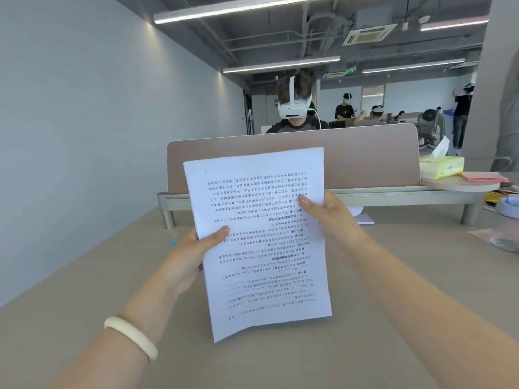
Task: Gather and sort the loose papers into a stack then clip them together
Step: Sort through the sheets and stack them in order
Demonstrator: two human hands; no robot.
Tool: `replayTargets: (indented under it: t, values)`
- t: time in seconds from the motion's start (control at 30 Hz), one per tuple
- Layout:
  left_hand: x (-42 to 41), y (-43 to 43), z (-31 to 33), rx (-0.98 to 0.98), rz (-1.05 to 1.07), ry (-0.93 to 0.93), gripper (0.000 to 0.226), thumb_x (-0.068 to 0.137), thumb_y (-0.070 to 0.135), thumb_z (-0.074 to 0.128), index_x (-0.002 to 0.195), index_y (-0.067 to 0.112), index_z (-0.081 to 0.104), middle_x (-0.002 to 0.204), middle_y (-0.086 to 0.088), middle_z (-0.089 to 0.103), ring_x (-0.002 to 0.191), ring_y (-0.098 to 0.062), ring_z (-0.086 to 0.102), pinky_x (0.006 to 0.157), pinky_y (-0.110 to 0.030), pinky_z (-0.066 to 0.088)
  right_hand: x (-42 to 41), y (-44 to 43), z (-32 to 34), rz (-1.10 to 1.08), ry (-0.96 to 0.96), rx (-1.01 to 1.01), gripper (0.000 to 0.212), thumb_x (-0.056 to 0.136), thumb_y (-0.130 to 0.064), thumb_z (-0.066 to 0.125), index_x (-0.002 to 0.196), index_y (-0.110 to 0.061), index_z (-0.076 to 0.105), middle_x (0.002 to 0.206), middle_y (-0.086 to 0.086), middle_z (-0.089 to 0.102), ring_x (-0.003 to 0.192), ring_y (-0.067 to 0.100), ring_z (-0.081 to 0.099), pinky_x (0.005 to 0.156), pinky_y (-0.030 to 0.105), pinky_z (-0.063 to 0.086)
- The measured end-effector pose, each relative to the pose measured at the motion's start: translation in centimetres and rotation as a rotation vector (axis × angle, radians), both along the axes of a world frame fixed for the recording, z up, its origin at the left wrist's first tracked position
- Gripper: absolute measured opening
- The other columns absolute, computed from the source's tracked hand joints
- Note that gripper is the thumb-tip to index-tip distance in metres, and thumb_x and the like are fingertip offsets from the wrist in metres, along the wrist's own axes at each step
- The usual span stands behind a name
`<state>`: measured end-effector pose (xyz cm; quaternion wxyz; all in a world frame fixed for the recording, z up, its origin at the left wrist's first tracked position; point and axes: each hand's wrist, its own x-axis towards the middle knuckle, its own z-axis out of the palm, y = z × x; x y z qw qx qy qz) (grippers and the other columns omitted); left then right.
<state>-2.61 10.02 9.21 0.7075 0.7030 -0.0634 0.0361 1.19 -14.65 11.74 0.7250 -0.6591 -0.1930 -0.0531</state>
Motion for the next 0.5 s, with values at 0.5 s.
replayTargets:
  t: [0.5]
  values:
    - [1.1,-2.4,-0.1,0.045,0.329,-0.164,0.022,0.090,0.024,0.062,0.111,0.022,0.067,0.108,0.004,0.072,0.102,-0.018,0.068,0.090,-0.037,0.053,0.2,1.4,-0.4,-0.161,-0.140,-0.059,0.020,0.095,-0.019,0.054,0.115,-0.017,0.060,0.112,-0.001,0.070,0.100,0.011,0.068,0.087,0.031,0.056]
